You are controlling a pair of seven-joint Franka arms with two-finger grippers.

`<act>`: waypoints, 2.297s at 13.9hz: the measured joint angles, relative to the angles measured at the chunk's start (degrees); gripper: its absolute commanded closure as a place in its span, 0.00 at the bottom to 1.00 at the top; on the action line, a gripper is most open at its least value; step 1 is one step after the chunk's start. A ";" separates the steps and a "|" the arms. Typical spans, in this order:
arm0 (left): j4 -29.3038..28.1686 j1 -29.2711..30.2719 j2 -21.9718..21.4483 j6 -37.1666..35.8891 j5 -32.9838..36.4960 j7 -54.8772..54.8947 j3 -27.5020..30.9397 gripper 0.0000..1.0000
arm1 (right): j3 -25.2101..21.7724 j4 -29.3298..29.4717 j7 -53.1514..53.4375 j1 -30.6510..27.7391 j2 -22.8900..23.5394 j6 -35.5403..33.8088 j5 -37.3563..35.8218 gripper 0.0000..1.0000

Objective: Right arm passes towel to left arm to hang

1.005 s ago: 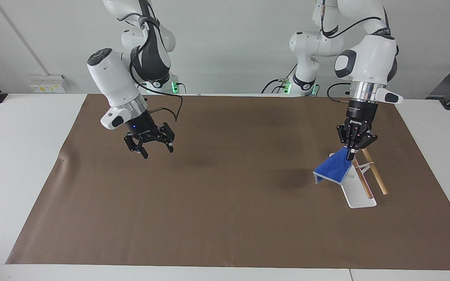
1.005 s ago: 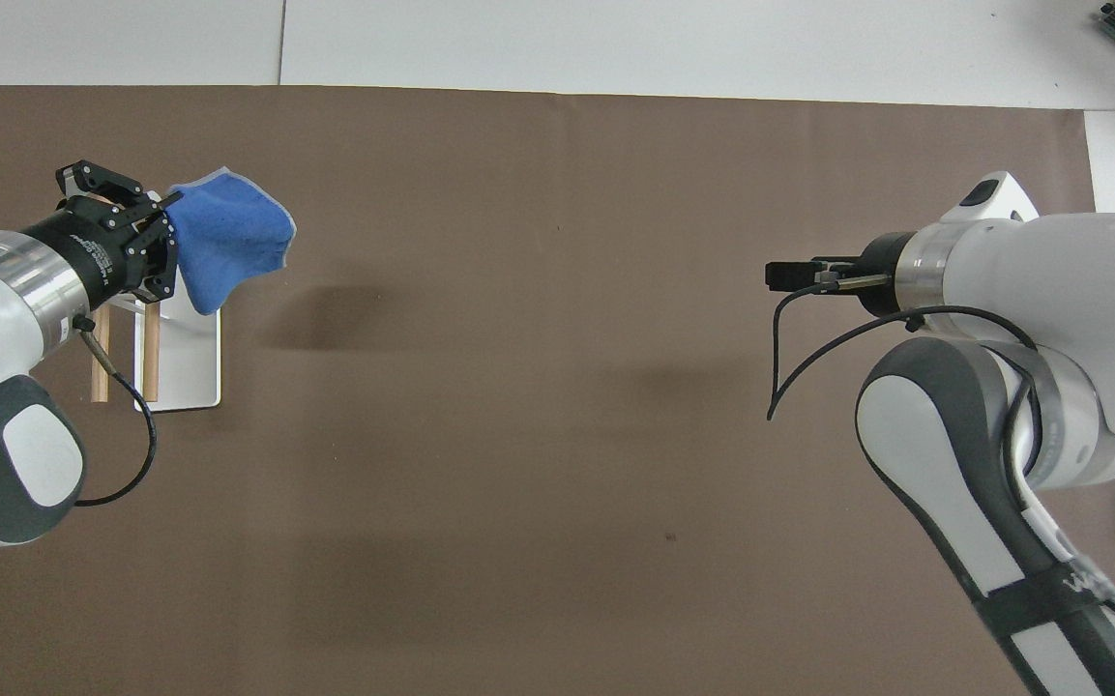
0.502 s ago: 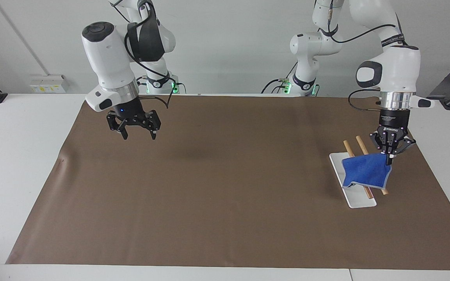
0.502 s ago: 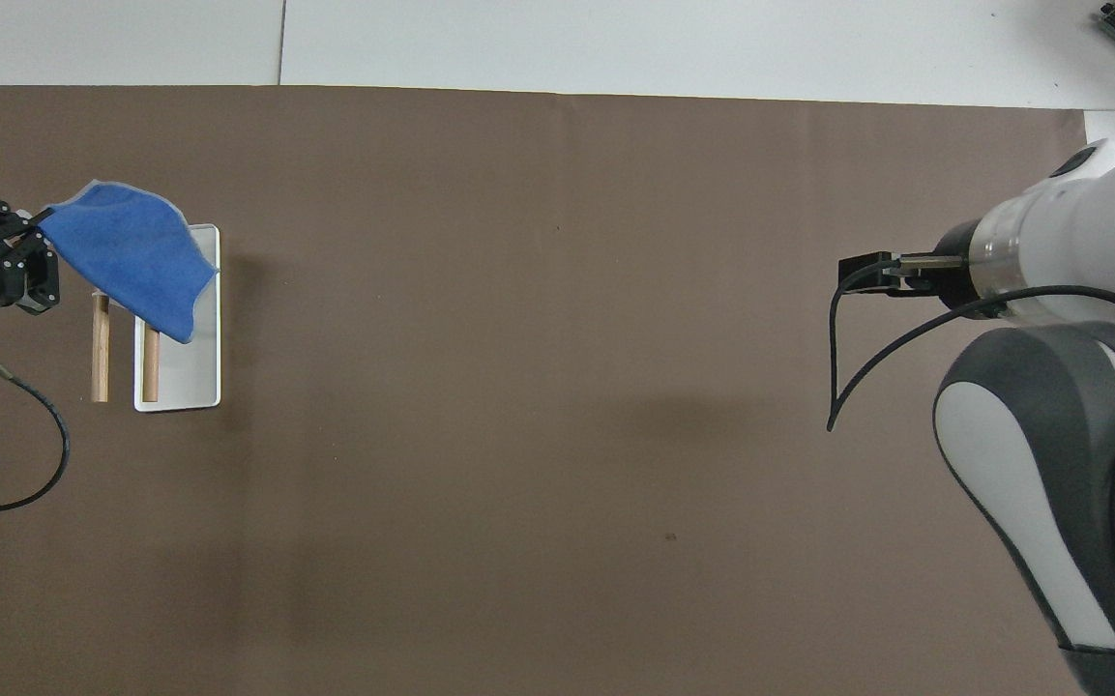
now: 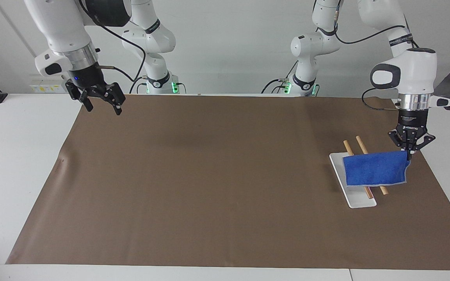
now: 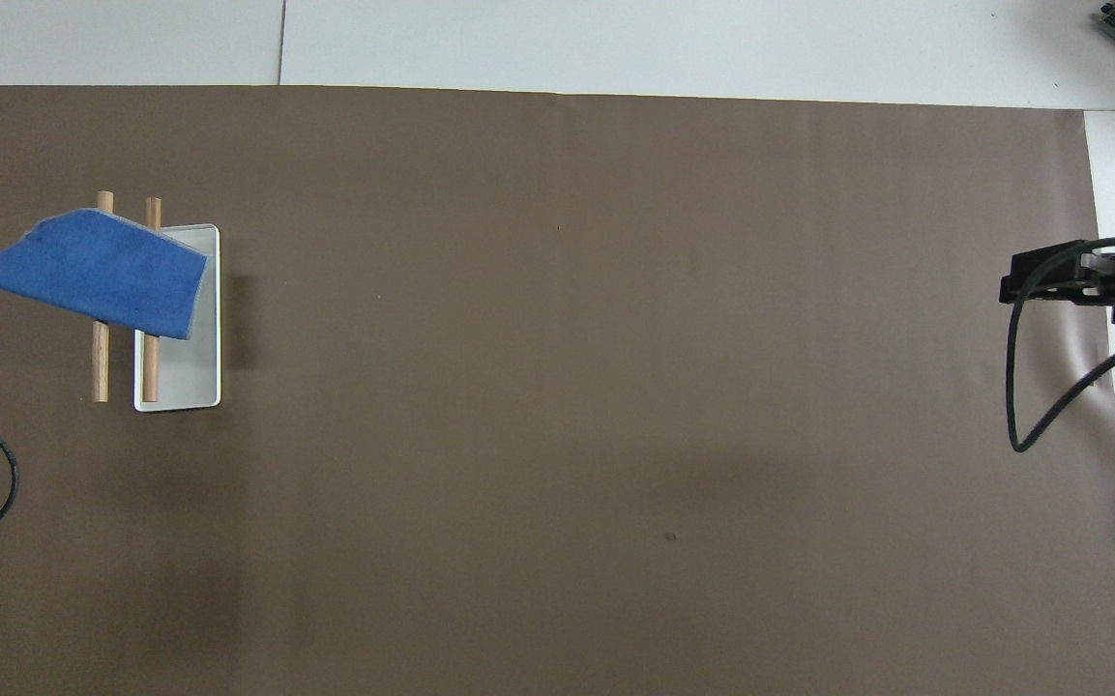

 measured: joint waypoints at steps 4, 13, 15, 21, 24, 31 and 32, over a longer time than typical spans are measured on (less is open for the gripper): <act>-2.00 0.80 0.02 0.00 0.00 0.00 0.01 0.00 | -0.63 -0.59 0.00 0.25 0.17 -1.17 0.00 0.00; 2.20 1.80 -0.82 -6.11 0.04 5.34 -1.09 0.00 | -0.44 -1.20 -2.39 1.10 0.10 -2.23 0.00 0.00; 3.99 -0.23 -1.77 -11.23 0.04 10.47 -1.40 0.00 | -0.50 -1.62 -2.65 1.04 0.04 -2.23 0.00 0.00; 8.96 -11.51 -2.89 -26.42 0.04 26.73 -1.94 0.00 | -0.52 -2.00 -1.93 1.00 0.02 -2.27 0.00 0.00; 9.94 -15.87 -3.37 -29.42 0.04 36.47 -2.00 0.00 | -0.51 -2.02 -0.65 1.01 -0.02 -2.27 0.00 0.00; 18.93 -18.53 -4.43 -43.32 2.03 67.48 -1.68 0.00 | -0.54 -3.39 -4.43 1.00 -0.80 -2.26 0.00 0.00; 20.00 -18.52 -4.42 -44.60 3.38 72.08 -1.46 0.00 | -0.54 -3.41 -4.44 1.00 -0.82 -2.26 0.00 0.00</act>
